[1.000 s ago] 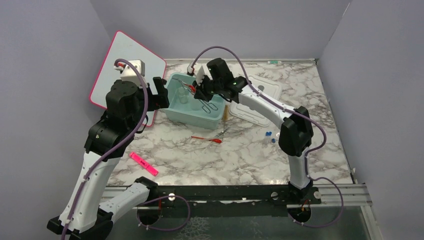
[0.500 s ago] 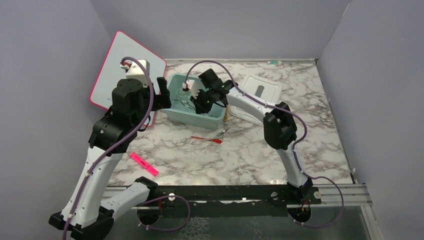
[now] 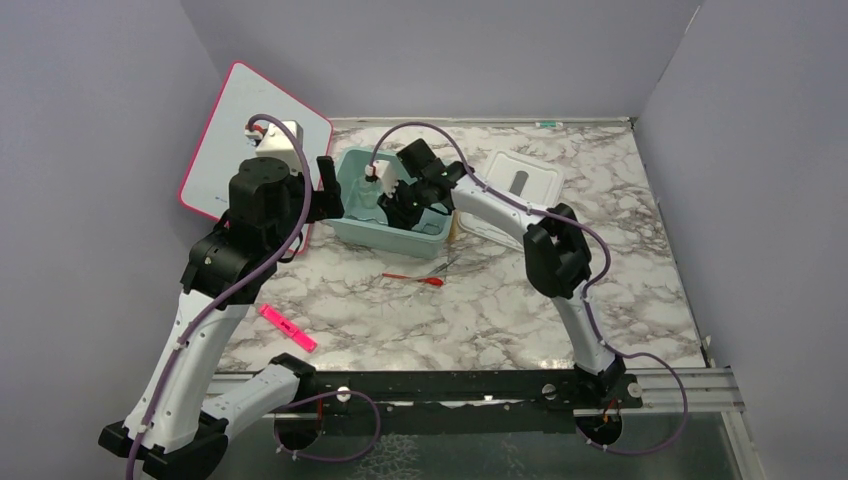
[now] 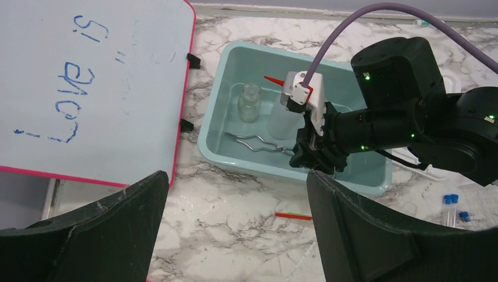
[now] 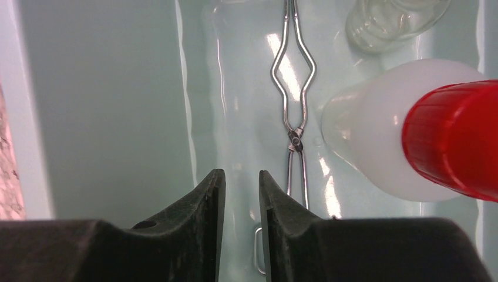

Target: Organize the chemistry lab equipment

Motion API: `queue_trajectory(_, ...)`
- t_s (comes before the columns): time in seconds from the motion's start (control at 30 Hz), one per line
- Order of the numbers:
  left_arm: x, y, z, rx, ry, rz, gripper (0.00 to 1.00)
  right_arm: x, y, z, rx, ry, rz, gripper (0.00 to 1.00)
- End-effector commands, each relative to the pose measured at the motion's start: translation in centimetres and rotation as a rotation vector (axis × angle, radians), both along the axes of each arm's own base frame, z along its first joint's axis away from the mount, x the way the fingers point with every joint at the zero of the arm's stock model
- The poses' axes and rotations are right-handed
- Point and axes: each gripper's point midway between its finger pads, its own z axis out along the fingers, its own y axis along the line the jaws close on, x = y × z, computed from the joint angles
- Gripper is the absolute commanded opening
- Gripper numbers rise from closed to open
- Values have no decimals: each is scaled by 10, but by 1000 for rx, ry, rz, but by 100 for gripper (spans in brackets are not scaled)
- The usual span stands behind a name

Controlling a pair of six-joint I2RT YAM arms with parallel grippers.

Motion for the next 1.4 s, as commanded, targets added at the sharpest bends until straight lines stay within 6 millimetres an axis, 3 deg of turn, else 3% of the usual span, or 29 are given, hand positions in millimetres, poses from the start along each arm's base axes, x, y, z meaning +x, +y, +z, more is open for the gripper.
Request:
queue_trajectory(0.0,0,-3,-3,3,4,-21,90,1,18,45,128,-11,-18,33)
queue_trajectory(0.2,-2,-8,-8,-14,17,-44,90,-8,16,101,244,-23,-85,35)
queue_trajectory(0.37,-3,-14,-17,-38,26,-69,90,-18,-8,145,332,-68,-214,37)
queue_trajectory(0.5,0,-25,-37,-89,38,-91,90,-22,-60,159,311,-100,-491,39)
queue_trajectory(0.67,8,-47,-66,-197,74,-123,92,-58,-143,166,319,-105,-805,49)
queue_trajectory(0.77,9,-59,-77,-224,90,-176,94,-79,-187,146,283,-75,-974,50)
queue_trajectory(0.87,9,-65,-88,-242,102,-192,97,-100,-220,114,208,-19,-1111,51)
queue_trajectory(1.03,10,-70,-107,-277,114,-197,97,-126,-257,56,76,86,-1334,51)
queue_trajectory(1.2,6,-71,-130,-313,148,-178,90,-142,-218,18,100,237,-1145,51)
queue_trajectory(1.37,2,-66,-142,-326,153,-150,86,-148,-168,10,239,226,-761,51)
